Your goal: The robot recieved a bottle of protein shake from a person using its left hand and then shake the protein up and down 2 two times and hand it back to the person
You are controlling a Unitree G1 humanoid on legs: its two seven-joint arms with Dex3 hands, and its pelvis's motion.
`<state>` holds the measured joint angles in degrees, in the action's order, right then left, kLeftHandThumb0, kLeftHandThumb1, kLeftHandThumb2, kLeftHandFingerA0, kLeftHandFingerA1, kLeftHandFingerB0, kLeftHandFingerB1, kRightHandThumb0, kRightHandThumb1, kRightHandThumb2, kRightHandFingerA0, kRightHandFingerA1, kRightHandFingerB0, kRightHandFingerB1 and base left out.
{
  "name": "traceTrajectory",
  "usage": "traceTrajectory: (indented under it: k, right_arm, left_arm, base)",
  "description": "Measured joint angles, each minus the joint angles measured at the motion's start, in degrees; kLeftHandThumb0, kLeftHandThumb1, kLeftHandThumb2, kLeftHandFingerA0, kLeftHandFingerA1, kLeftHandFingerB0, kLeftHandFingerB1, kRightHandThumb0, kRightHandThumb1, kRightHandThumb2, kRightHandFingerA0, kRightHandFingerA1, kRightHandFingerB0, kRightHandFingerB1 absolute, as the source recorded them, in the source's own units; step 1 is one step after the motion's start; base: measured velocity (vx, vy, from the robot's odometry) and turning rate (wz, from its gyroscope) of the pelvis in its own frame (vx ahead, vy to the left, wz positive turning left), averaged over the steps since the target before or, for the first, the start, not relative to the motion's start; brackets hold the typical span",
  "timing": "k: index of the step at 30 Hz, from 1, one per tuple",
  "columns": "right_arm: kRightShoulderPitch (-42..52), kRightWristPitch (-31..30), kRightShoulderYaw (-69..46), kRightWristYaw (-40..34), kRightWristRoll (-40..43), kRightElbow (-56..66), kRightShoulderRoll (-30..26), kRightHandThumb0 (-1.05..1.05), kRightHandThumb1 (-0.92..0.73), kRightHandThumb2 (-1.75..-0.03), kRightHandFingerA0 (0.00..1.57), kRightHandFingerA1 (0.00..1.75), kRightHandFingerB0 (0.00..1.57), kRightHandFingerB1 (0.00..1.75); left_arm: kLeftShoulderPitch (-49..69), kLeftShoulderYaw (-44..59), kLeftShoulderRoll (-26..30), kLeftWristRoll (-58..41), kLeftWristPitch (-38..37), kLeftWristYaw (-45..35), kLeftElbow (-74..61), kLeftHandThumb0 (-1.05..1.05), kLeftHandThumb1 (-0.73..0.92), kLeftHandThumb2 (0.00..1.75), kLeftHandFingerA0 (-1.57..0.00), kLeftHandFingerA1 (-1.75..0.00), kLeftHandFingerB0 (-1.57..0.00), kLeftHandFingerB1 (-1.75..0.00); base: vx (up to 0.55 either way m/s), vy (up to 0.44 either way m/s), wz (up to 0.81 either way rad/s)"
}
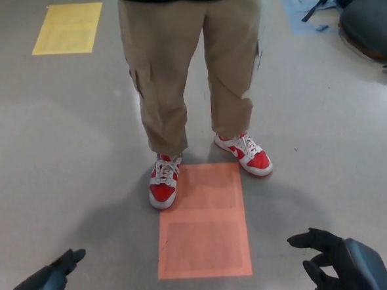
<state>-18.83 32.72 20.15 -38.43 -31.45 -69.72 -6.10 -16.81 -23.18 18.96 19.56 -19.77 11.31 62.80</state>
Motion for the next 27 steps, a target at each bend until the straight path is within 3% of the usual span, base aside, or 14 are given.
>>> traceTrajectory:
  k: [1, 2, 5, 6, 7, 8, 9, 10, 16, 20, 21, 27]
  right_arm:
    - [-0.24, -0.59, 0.1, 0.04, -0.03, -0.05, 0.0, -0.21, -0.69, -0.61, 0.81, 0.45, 0.62, 0.39]
    - [-0.54, -1.3, 0.23, 0.07, -0.07, -0.11, 0.0, -0.2, -0.7, -0.61, 0.81, 0.46, 0.59, 0.39]
    - [-1.48, -2.7, 0.41, 0.13, -0.09, -0.2, 0.0, -0.27, -0.73, -0.62, 0.75, 0.45, 0.48, 0.36]
    - [-1.69, -3.05, 0.4, 0.15, -0.07, -0.24, 0.0, -0.3, -0.76, -0.63, 0.73, 0.45, 0.42, 0.35]
    - [-1.94, -3.49, 0.4, 0.18, -0.07, -0.3, 0.0, -0.3, -0.76, -0.63, 0.73, 0.45, 0.42, 0.35]
    - [-2.13, -3.85, 0.39, 0.19, -0.06, -0.35, 0.0, -0.3, -0.76, -0.63, 0.74, 0.45, 0.41, 0.35]
    - [-2.34, -4.42, 0.38, 0.19, -0.04, -0.42, 0.0, -0.3, -0.76, -0.63, 0.74, 0.45, 0.41, 0.35]
    - [-2.46, -4.87, 0.34, 0.19, -0.03, -0.49, 0.0, -0.27, -0.72, -0.61, 0.71, 0.45, 0.4, 0.36]
    - [-3.92, -7.89, 0.16, 0.54, 0.01, -0.72, 0.04, -0.2, -0.7, -0.61, 0.69, 0.44, 0.38, 0.36]
    - [-4.57, -9.54, -0.34, 1.25, 0.27, -0.76, 0.26, -0.15, -0.69, -0.6, 0.69, 0.44, 0.39, 0.37]
    - [-4.73, -9.72, -0.51, 1.39, 0.33, -0.76, 0.25, -0.14, -0.69, -0.6, 0.7, 0.44, 0.39, 0.37]
    - [-6.6, -10.25, -1.66, 2.44, 0.83, -0.53, 0.16, -0.14, -0.68, -0.62, 0.68, 0.44, 0.36, 0.37]
  left_arm:
    - [-0.61, 0.08, -0.26, 0.18, -0.74, 0.5, 0.99, -0.67, 0.46, 0.79, -0.24, -0.46, -0.01, -0.16]
    - [-1.24, 0.22, -0.55, 0.38, -1.57, 1.01, 1.98, -0.62, 0.52, 0.57, -0.29, -0.35, -0.03, -0.18]
    - [-2.57, 1.39, -1.12, 0.43, -3.33, 1.74, 4.0, -0.58, 0.49, 0.56, -0.32, -0.37, -0.02, -0.21]
    - [-3.0, 2.05, -1.4, 0.37, -3.85, 1.99, 4.55, -0.6, 0.39, 0.74, -0.24, -0.48, -0.01, -0.15]
    - [-3.38, 2.97, -1.79, 0.27, -4.37, 2.38, 5.13, -0.6, 0.39, 0.74, -0.24, -0.48, -0.01, -0.15]
    - [-3.59, 3.7, -2.05, 0.19, -4.81, 2.77, 5.52, -0.56, 0.48, 0.54, -0.27, -0.36, 0.0, -0.2]
    - [-3.77, 4.63, -2.41, 0.1, -5.59, 3.48, 6.03, -0.56, 0.48, 0.54, -0.27, -0.36, 0.0, -0.2]
    - [-3.91, 5.22, -2.74, 0.07, -6.14, 3.96, 6.45, -0.58, 0.38, 0.72, -0.18, -0.45, 0.0, -0.11]
    - [-5.39, 6.24, -3.08, 0.3, -8.24, 4.67, 7.61, -0.55, 0.37, 0.72, -0.15, -0.43, 0.0, -0.13]
    - [-6.29, 6.62, -3.09, 0.41, -8.73, 4.76, 7.98, -0.58, 0.38, 0.74, -0.25, -0.48, 0.0, -0.16]
    - [-6.57, 6.6, -3.09, 0.5, -8.72, 4.96, 8.08, -0.52, 0.45, 0.54, -0.34, -0.38, -0.02, -0.23]
    - [-8.28, 7.1, -3.43, 0.8, -8.73, 7.39, 8.26, -0.48, 0.43, 0.53, -0.27, -0.34, -0.01, -0.23]
  base:
    - [0.0, 0.0, 0.0]
    - [0.0, 0.0, 0.0]
    - [0.0, 0.0, 0.0]
    - [0.0, 0.0, 0.0]
    - [0.0, 0.0, 0.0]
    - [0.0, 0.0, 0.0]
    - [0.0, 0.0, 0.0]
    - [0.0, 0.0, 0.0]
    - [0.0, 0.0, 0.0]
    - [0.0, 0.0, 0.0]
    - [0.0, 0.0, 0.0]
    - [0.0, 0.0, 0.0]
